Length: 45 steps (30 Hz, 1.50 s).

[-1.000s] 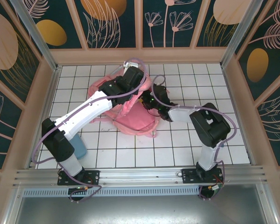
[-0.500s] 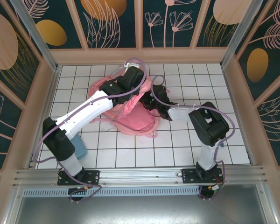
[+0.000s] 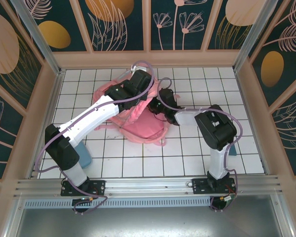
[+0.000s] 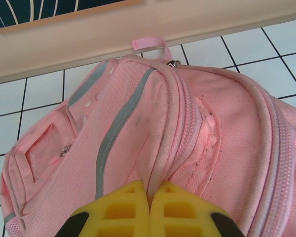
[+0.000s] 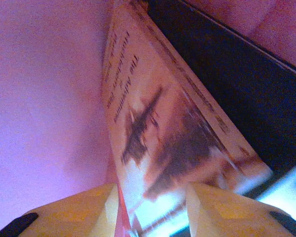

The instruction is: Pack books, pencil case, and school supplies into a backpack

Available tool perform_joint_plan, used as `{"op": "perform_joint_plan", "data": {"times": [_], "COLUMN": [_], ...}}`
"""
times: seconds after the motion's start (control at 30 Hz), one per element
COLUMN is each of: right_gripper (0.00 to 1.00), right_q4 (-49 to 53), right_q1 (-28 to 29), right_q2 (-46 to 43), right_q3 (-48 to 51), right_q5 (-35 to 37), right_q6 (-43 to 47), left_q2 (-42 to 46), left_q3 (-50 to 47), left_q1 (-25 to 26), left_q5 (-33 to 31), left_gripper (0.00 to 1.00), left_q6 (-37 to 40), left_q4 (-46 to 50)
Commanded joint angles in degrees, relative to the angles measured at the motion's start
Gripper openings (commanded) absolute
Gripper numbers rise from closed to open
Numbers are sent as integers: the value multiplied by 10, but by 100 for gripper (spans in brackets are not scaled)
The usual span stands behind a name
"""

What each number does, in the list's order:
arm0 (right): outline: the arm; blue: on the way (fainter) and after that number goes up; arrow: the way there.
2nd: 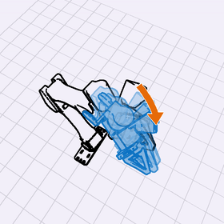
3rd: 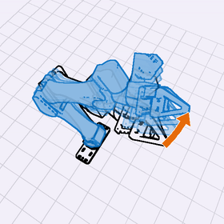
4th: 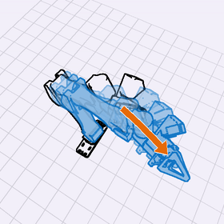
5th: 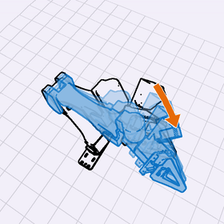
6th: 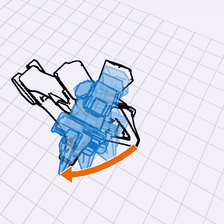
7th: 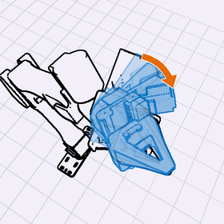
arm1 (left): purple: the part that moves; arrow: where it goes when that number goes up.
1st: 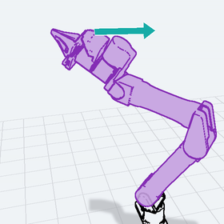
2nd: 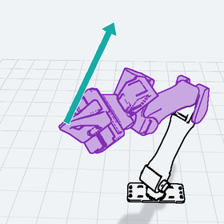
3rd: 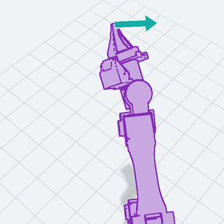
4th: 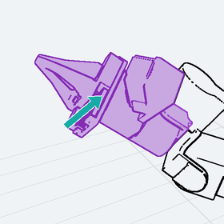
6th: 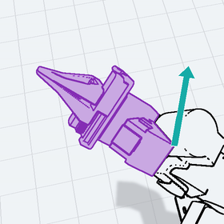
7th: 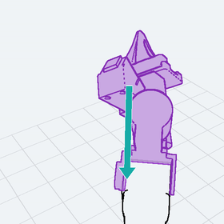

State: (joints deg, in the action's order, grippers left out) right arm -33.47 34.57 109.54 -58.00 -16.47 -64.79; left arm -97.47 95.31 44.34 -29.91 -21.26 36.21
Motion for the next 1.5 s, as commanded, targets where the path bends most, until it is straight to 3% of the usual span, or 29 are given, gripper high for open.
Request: {"op": "perform_joint_plan", "data": {"times": [0.0, 0.23, 0.57, 0.63, 0.73, 0.83, 0.9, 1.03, 1.23, 1.47], "right_gripper": [45, 51, 55, 55, 55, 55, 56, 55, 52, 45], "right_q4": [-10, 52, 310, 345, 396, 450, 485, 542, 544, 548], "right_q1": [-12, -44, -142, -150, -152, -145, -123, -28, 134, 255], "right_q2": [-87, -251, -458, -484, -509, -519, -519, -498, -394, -203], "right_q3": [63, 202, 245, 238, 220, 195, 175, 126, 67, -35], "right_q5": [-26, -43, 84, 108, 141, 167, 199, 280, 335, 373], "right_q6": [15, 17, 134, 150, 173, 200, 214, 216, 176, 150], "left_q2": [-1, -53, -183, -210, -226, -196, -153, -39, 117, 193], "left_q3": [24, 58, 184, 212, 230, 186, 121, -61, -298, -446], "left_q1": [-12, -23, -31, -37, -51, -66, -81, -121, -194, -237], "left_q5": [-5, 51, 221, 244, 269, 269, 256, 245, 289, 329], "left_gripper": [0, 0, 1, 10, 36, 58, 66, 74, 77, 75], "left_q6": [-19, -23, -40, -55, -80, -100, -113, -156, -233, -291], "left_q4": [-65, -89, -149, -155, -151, -147, -157, -195, -237, -268]}}
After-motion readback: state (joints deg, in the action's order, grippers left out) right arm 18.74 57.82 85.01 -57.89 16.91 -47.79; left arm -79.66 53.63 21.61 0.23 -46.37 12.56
